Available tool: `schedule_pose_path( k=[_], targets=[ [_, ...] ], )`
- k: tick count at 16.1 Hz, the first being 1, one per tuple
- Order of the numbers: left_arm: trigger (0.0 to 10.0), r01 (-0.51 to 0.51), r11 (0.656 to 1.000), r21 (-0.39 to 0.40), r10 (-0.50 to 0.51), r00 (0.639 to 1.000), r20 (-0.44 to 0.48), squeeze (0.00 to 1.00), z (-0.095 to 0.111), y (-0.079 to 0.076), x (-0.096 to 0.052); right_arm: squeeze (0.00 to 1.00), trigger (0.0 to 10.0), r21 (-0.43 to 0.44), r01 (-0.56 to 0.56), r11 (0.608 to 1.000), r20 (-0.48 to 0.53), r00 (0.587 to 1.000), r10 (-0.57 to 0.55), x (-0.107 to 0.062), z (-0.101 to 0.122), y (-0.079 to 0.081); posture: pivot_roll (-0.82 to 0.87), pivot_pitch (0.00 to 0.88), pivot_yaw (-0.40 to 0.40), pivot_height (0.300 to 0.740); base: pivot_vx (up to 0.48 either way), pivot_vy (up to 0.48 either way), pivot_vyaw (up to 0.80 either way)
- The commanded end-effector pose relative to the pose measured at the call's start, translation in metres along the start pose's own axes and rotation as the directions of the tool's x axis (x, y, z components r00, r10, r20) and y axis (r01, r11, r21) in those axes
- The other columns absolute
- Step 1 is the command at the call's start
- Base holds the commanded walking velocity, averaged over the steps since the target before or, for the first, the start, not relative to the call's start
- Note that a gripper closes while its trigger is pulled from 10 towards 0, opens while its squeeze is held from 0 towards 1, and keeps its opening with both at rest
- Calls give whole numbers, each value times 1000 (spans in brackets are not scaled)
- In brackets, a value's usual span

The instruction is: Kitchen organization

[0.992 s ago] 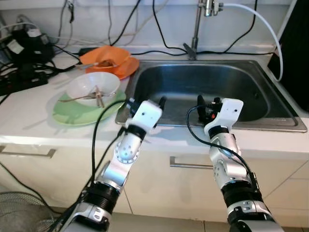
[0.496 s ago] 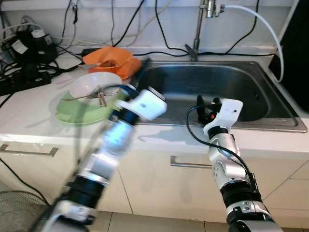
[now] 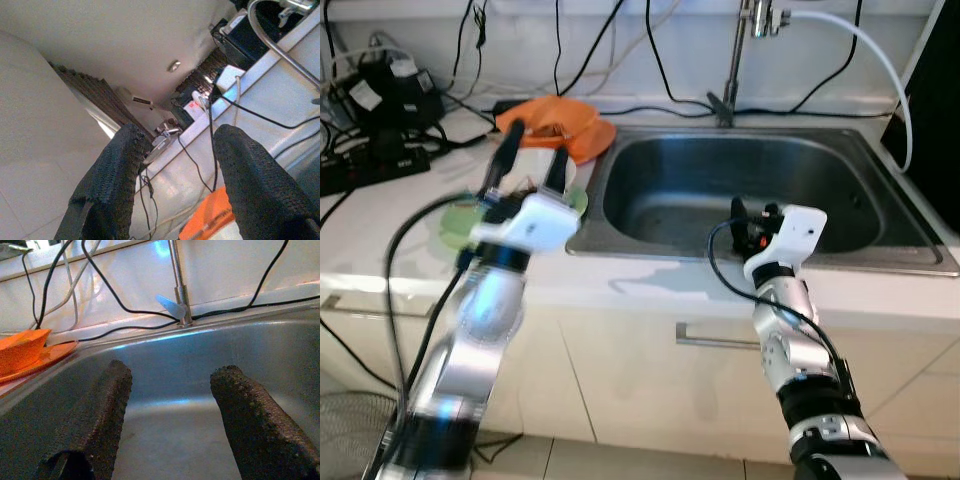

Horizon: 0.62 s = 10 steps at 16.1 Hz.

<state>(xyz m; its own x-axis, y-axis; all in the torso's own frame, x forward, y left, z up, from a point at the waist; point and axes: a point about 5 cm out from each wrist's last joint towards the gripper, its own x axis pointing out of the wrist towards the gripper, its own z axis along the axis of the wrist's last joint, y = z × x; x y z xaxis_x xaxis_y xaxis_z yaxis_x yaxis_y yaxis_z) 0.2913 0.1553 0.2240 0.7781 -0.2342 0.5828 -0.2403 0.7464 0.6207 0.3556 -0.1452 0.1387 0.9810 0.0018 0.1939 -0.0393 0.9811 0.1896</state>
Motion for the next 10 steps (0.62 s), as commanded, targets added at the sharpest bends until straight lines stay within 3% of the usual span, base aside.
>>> schedule_pose_path(
  k=[1,4,10],
  targets=[
    [10000,12,1000,-7,-12,1000,25,0,7,3,-2,0,10000,7,-4,1000,9,1000,4,2,2,2,46,0,50,740,0,0,0],
    [10000,97,995,-30,-96,995,10,0,13,-10,-25,0,10000,15,-6,1000,13,1000,6,4,2,4,63,0,45,740,0,0,0],
    [10000,149,988,-43,-151,987,-61,0,-5,-22,-39,0,10000,14,-11,1000,16,1000,11,4,2,6,60,0,45,740,0,0,0]
  ],
)
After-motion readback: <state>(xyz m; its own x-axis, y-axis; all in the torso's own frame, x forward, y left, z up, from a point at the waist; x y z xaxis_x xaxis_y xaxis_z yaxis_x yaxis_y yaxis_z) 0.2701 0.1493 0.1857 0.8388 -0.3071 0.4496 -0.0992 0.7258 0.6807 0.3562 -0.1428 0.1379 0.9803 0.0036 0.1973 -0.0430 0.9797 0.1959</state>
